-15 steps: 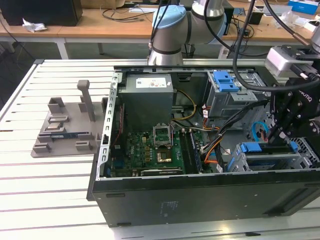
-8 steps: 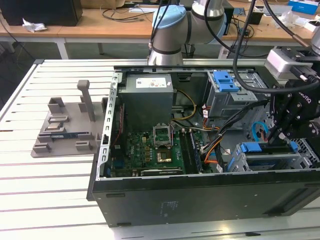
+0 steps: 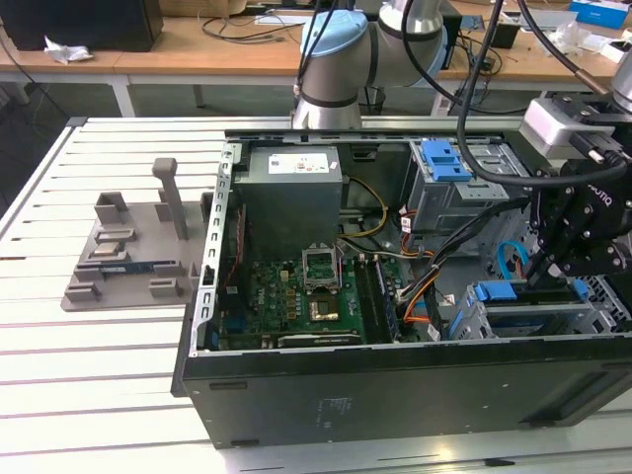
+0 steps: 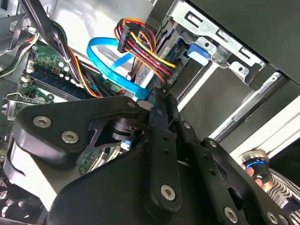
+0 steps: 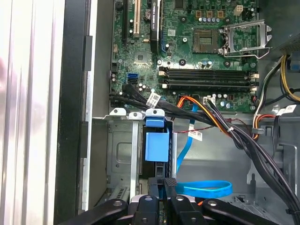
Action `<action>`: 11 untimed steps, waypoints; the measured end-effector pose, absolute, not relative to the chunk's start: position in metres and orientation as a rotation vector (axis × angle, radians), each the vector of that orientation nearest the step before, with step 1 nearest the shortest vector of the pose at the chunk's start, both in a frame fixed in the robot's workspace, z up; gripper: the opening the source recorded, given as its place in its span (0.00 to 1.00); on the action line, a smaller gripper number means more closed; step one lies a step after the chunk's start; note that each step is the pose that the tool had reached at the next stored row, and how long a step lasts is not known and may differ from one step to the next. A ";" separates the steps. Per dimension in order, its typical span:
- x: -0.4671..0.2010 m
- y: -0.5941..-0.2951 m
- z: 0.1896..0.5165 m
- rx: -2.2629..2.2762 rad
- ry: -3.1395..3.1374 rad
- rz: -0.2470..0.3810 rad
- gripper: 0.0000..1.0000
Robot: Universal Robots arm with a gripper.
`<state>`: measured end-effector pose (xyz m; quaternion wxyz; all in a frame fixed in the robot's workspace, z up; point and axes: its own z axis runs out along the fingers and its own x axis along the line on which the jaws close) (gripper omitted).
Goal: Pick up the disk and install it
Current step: 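Insert the second disk wire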
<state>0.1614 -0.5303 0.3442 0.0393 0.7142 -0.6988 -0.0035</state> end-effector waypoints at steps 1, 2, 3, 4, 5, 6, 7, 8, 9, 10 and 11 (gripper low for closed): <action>0.161 -0.530 0.344 2.189 -2.142 -0.011 0.16; 0.161 -0.530 0.344 2.190 -2.142 -0.011 0.16; 0.161 -0.530 0.347 2.191 -2.142 -0.013 0.16; 0.162 -0.530 0.348 2.193 -2.143 -0.015 0.16; 0.162 -0.530 0.348 2.198 -2.144 -0.023 0.16; 0.163 -0.530 0.348 2.202 -2.144 -0.028 0.16; 0.163 -0.530 0.348 2.204 -2.144 -0.030 0.16; 0.164 -0.530 0.347 2.205 -2.143 -0.030 0.16; 0.164 -0.531 0.347 2.206 -2.141 -0.031 0.16; 0.165 -0.531 0.347 2.207 -2.138 -0.033 0.16; 0.165 -0.532 0.346 2.209 -2.136 -0.034 0.16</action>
